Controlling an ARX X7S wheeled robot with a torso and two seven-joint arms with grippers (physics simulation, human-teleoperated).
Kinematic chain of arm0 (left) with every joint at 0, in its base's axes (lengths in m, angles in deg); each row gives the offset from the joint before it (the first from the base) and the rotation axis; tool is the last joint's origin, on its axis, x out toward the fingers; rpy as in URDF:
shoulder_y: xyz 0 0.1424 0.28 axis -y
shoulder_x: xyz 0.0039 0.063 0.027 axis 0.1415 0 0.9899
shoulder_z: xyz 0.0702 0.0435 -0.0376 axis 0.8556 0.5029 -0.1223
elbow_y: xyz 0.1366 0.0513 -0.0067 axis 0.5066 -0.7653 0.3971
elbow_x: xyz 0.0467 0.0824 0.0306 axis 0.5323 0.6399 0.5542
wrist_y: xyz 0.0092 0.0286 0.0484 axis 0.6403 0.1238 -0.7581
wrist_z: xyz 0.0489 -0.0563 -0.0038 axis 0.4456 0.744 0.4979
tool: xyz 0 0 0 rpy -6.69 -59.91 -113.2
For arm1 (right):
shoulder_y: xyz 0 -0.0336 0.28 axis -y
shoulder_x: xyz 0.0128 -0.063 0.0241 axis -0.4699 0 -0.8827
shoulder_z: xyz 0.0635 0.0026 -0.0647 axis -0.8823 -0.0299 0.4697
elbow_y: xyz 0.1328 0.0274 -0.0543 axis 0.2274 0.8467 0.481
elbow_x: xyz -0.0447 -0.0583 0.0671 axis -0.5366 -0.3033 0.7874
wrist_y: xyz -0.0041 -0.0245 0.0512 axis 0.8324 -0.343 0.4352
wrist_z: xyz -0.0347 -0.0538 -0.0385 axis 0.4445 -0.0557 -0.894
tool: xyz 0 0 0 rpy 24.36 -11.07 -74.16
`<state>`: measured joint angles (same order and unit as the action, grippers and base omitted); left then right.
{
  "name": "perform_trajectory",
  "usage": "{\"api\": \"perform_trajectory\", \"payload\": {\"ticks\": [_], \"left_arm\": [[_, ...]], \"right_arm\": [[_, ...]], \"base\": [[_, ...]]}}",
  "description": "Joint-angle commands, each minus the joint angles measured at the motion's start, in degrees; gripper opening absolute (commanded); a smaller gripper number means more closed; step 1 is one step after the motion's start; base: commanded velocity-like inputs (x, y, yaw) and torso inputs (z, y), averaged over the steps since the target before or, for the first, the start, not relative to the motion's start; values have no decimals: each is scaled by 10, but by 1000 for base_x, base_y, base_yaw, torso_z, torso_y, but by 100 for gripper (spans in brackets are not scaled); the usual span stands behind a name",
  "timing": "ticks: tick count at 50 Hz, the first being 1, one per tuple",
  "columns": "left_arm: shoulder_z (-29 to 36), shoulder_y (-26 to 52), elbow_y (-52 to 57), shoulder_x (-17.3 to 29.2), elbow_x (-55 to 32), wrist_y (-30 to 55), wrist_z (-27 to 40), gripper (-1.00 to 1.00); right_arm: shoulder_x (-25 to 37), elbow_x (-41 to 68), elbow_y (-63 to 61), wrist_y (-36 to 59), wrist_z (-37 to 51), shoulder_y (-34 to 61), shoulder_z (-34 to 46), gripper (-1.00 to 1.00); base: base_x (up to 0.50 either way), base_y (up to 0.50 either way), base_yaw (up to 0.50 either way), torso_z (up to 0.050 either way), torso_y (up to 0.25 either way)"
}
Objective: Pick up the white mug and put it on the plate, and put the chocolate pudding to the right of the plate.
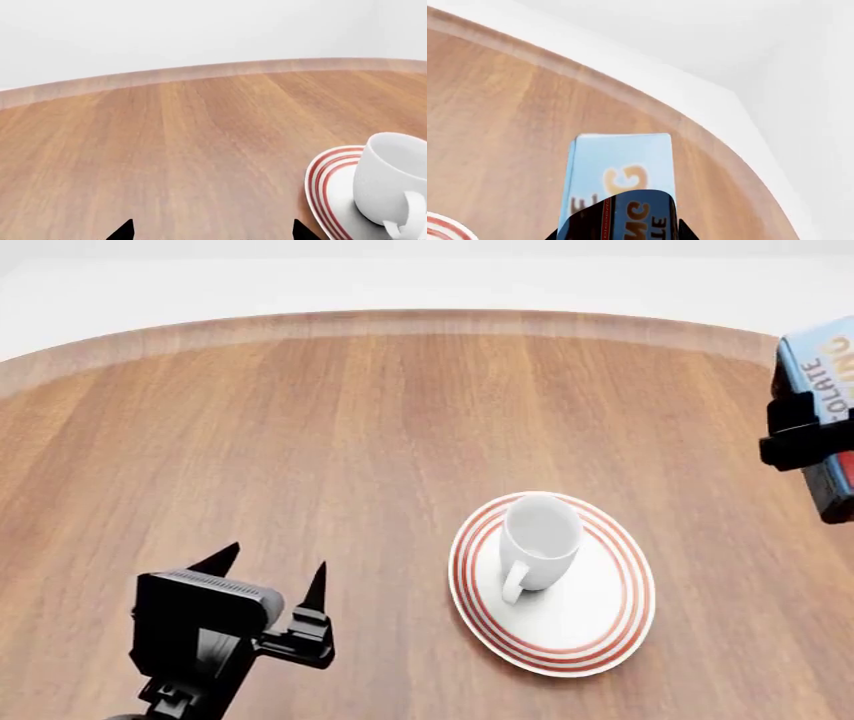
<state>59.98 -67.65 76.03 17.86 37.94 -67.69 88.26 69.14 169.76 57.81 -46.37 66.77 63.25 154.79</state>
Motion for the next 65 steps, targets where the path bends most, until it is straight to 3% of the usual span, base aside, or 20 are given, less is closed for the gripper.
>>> {"api": "perform_trajectory", "payload": {"ticks": [1, 5, 6, 8, 15, 25, 47, 65], "left_arm": [[-15, 0, -6, -14, 5, -3, -19, 100], [-14, -1, -8, -15, 5, -3, -19, 100], [-13, -2, -9, -15, 6, -3, -19, 100], [-12, -1, -13, -18, 8, -4, -22, 100], [-10, -2, -9, -18, 7, -2, -20, 100], [-10, -7, -14, -20, 10, -9, -23, 100], [-8, -8, -20, -24, 11, -12, -27, 100], [-8, -12, -25, -26, 13, -17, -30, 100]], "right_arm": [[-17, 48, 48, 13, -71, -6, -40, -100], [-19, 65, 66, 26, -56, -17, -36, -100], [-7, 26, 47, -8, -70, -21, -37, -100], [-18, 46, 59, 43, -63, -17, -26, -100], [-17, 28, 45, 68, -79, -5, -21, -100], [19, 67, 29, 8, -130, -35, -43, -100], [59, 123, 50, -74, -149, -90, -64, -100], [26, 143, 71, -141, -161, -168, -58, -100]], "base": [[0, 0, 0, 0, 0], [0, 0, 0, 0, 0], [0, 0, 0, 0, 0], [0, 0, 0, 0, 0], [0, 0, 0, 0, 0], [0, 0, 0, 0, 1], [0, 0, 0, 0, 0], [0, 0, 0, 0, 0]]}}
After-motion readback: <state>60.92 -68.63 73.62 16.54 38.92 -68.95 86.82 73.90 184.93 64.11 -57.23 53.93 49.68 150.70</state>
